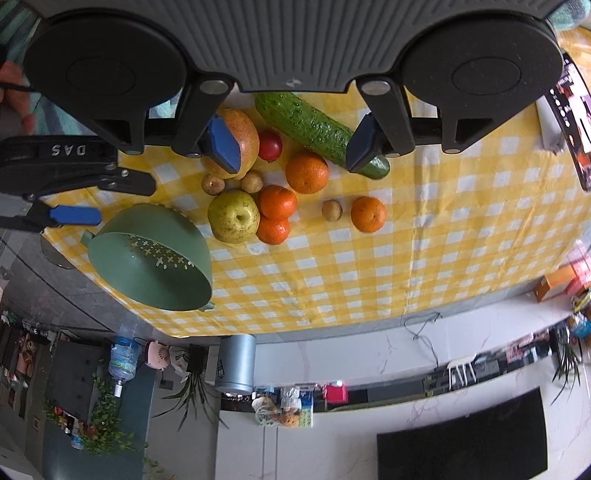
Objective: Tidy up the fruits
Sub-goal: 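Grasp the cucumber with the left tool while the right tool grasps the large mango, then carry cucumber and mango into the green colander and open both tools, then withdraw both open tools from the colander back toward the fruit pile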
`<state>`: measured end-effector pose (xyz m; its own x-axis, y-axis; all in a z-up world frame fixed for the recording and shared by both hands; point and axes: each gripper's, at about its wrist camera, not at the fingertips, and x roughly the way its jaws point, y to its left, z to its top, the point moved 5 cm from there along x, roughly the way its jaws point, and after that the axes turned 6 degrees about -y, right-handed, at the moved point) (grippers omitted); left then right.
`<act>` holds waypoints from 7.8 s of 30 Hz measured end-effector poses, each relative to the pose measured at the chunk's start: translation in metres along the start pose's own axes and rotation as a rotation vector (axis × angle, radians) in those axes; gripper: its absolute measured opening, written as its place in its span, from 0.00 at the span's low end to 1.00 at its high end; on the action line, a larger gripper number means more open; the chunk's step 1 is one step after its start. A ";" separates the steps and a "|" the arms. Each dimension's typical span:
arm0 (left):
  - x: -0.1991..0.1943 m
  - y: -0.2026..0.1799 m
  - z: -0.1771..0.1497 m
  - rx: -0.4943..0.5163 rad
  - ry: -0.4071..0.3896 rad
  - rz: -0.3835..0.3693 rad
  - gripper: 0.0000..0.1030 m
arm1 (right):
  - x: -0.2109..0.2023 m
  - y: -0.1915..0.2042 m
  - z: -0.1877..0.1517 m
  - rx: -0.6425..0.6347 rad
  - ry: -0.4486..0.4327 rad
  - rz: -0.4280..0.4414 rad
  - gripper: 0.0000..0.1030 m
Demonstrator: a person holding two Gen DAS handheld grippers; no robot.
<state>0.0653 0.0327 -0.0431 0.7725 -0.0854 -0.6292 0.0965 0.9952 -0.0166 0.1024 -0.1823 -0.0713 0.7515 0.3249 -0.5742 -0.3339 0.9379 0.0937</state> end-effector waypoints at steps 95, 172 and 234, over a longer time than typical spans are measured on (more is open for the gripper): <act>0.064 0.035 -0.020 -0.345 0.272 0.110 0.43 | 0.058 0.026 -0.038 0.213 0.173 0.251 0.60; 0.224 -0.150 0.094 0.122 0.411 -0.261 0.42 | 0.155 -0.120 0.044 -0.301 0.613 0.199 0.60; 0.046 -0.002 0.052 0.172 0.150 -0.192 0.62 | 0.026 0.007 0.016 0.094 0.106 0.155 0.83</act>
<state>0.1331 0.0248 -0.0312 0.6297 -0.2504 -0.7354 0.3464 0.9378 -0.0227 0.1294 -0.1654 -0.0725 0.6296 0.4560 -0.6290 -0.3823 0.8867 0.2602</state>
